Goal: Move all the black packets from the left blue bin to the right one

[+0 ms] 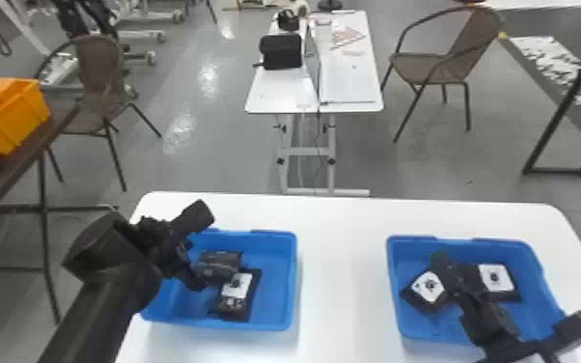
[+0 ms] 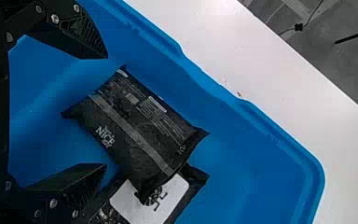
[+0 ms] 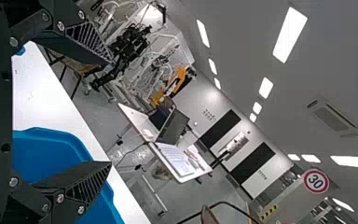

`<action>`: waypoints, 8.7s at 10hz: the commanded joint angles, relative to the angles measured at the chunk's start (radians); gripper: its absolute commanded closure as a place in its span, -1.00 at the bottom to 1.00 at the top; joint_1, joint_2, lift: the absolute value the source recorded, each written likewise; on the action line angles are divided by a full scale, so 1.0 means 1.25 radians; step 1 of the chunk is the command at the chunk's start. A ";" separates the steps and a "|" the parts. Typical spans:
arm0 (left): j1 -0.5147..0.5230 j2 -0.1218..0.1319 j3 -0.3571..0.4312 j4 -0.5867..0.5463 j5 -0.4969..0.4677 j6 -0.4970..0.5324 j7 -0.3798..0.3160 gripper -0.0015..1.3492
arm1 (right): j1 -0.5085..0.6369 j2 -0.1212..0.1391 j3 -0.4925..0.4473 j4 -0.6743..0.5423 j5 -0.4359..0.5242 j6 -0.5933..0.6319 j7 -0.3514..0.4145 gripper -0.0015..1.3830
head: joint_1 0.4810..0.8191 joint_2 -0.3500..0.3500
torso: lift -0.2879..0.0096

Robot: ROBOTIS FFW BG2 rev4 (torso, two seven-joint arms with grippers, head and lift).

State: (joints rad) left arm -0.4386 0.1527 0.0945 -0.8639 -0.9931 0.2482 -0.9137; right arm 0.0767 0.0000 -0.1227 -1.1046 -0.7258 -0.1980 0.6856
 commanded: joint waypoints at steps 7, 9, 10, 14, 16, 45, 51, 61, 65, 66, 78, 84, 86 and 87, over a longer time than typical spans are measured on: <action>-0.016 -0.017 0.046 0.129 0.131 -0.046 0.139 -0.57 | -0.017 0.001 -0.001 0.025 -0.010 0.000 0.036 -0.61 | 0.27 0.26 | 0.94; -0.023 -0.014 0.020 0.152 0.133 -0.005 0.166 -0.39 | -0.017 0.001 -0.001 0.034 -0.013 0.000 0.045 -0.61 | 0.27 0.26 | 0.94; -0.036 -0.009 0.012 0.166 0.133 -0.002 0.166 0.09 | -0.018 0.001 -0.001 0.041 -0.018 0.000 0.050 -0.61 | 0.27 0.27 | 0.94; -0.046 0.019 0.002 0.163 0.242 -0.032 0.123 0.79 | -0.023 0.001 -0.002 0.052 -0.018 0.000 0.064 -0.61 | 0.27 0.31 | 0.94; -0.012 0.025 0.018 0.122 0.329 -0.081 0.076 0.79 | -0.021 0.001 -0.002 0.050 -0.018 0.000 0.066 -0.61 | 0.27 0.27 | 0.94; 0.186 -0.103 -0.056 -0.324 0.794 -0.129 -0.011 -0.86 | -0.120 0.001 0.118 -0.094 0.166 -0.004 0.010 0.85 | 0.27 -0.17 | 0.94; 0.383 -0.089 0.132 -0.494 1.046 -0.082 0.125 -0.98 | -0.098 -0.064 0.015 0.088 0.171 0.012 -0.018 0.79 | 0.27 -0.03 | 0.94; 0.307 -0.089 0.075 -0.615 0.672 0.587 0.230 -0.55 | -0.044 -0.020 -0.068 -0.011 0.122 -0.074 -0.078 -0.61 | 0.27 -0.19 | 0.94; 0.194 -0.061 -0.011 -0.512 0.548 0.794 0.222 -0.55 | -0.039 -0.010 -0.063 0.000 0.117 -0.074 -0.078 -0.61 | 0.27 -0.08 | 0.94; 0.168 -0.062 -0.034 -0.466 0.510 0.797 0.217 -0.55 | -0.038 -0.010 -0.061 0.000 0.115 -0.074 -0.078 -0.61 | 0.27 -0.08 | 0.94; 0.031 -0.040 0.000 0.010 0.493 0.215 0.035 0.71 | -0.026 -0.010 -0.050 0.006 0.087 -0.074 -0.064 -0.61 | 0.27 -0.18 | 0.94; 0.172 -0.035 0.081 -0.140 0.760 -0.065 -0.296 0.71 | -0.042 -0.012 0.017 -0.010 0.082 -0.072 -0.028 -0.61 | 0.27 -0.23 | 0.94; 0.148 -0.035 0.041 -0.120 0.801 -0.076 -0.380 0.71 | -0.064 -0.020 0.040 -0.013 0.084 -0.049 0.001 -0.61 | 0.27 -0.23 | 0.94; 0.113 -0.035 -0.008 -0.072 0.831 -0.078 -0.415 0.71 | -0.077 -0.023 0.049 -0.015 0.087 -0.034 0.031 -0.61 | 0.27 -0.23 | 0.94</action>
State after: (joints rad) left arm -0.2745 0.1089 0.1172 -0.9855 0.0249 0.1524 -1.4289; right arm -0.0088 -0.0261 -0.0684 -1.1213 -0.6198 -0.2523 0.7202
